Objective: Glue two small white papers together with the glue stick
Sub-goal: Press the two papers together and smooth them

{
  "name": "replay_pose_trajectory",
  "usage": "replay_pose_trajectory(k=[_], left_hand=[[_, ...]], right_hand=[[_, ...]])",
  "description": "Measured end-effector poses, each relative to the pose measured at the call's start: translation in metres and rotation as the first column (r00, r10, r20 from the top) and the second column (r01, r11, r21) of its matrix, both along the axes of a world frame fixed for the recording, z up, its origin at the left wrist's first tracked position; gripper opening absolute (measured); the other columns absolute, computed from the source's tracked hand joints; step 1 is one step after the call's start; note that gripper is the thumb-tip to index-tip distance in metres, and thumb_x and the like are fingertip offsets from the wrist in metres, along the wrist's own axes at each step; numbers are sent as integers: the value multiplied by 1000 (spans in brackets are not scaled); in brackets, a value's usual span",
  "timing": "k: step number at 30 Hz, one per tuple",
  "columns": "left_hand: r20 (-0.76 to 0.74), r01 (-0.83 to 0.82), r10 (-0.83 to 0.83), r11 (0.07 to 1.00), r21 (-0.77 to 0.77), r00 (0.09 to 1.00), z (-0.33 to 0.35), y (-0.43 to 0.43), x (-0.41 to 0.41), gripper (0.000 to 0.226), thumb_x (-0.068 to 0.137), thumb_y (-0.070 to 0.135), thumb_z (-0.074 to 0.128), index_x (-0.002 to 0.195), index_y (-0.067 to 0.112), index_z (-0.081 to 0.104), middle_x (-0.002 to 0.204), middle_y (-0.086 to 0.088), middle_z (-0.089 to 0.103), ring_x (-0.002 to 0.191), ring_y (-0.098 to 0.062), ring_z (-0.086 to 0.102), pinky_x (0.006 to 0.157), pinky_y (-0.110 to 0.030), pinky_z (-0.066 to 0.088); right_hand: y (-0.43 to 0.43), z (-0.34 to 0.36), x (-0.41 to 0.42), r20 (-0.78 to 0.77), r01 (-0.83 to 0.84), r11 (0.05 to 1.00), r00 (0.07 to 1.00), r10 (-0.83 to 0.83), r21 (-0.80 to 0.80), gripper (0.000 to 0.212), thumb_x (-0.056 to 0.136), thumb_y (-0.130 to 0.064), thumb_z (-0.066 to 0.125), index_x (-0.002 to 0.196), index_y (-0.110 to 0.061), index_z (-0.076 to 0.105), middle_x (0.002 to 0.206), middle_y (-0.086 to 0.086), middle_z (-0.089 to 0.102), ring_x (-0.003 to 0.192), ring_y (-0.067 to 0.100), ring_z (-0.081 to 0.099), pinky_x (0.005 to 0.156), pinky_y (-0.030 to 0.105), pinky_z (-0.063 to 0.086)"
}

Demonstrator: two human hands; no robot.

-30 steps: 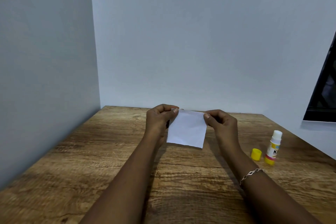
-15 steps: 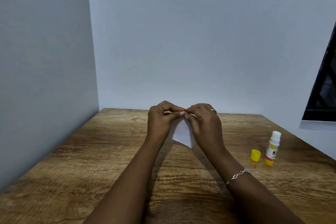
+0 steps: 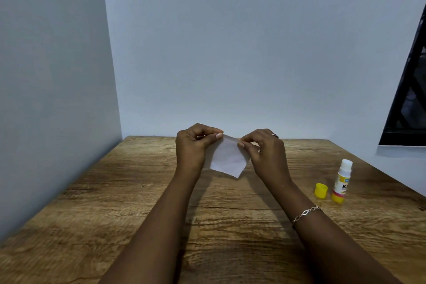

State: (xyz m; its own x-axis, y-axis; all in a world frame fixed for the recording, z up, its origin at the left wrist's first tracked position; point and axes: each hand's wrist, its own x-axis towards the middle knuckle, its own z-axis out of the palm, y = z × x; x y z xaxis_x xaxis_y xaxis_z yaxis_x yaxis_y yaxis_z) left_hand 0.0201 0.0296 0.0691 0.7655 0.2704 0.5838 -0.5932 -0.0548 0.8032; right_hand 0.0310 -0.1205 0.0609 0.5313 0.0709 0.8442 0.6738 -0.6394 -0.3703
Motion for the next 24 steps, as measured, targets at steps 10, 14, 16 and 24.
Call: replay_pose_trajectory(k=[10, 14, 16, 24], left_hand=[[-67, 50, -66, 974, -220, 996, 0, 4, 0, 18, 74, -9, 65, 68, 8, 67, 53, 14, 69, 59, 7, 63, 59, -5, 49], [-88, 58, -86, 958, -280, 992, -1, 3, -1, 20, 73, -9, 66, 66, 9, 66, 54, 13, 69, 58, 6, 64, 58, -7, 50], [-89, 62, -90, 958, -278, 992, 0, 2, -2, 20, 74, -9, 66, 67, 10, 66, 55, 12, 70, 60, 6, 64, 60, -8, 50], [452, -471, 242, 720, 510, 859, 4, -14, -7, 19, 77, 24, 61, 87, 12, 71, 83, -2, 65, 91, -9, 46, 75, -14, 33]], right_hand=[[-16, 0, -1, -191, -151, 930, 956, 224, 336, 11, 77, -5, 66, 70, -13, 65, 71, -7, 65, 71, -3, 58, 69, 6, 41], [-15, -2, -2, -203, -184, 891, 936, 288, 415, 11, 77, -4, 66, 69, -12, 65, 70, -3, 66, 69, 0, 59, 68, 8, 44], [-14, -2, -3, -173, -163, 897, 952, 252, 411, 9, 76, -3, 66, 70, -9, 65, 70, -3, 65, 69, -1, 59, 65, 6, 42], [-12, -4, -4, 6, -35, 983, 999, 34, 178, 6, 75, -6, 63, 70, -9, 65, 69, -1, 63, 74, 3, 52, 68, 10, 37]])
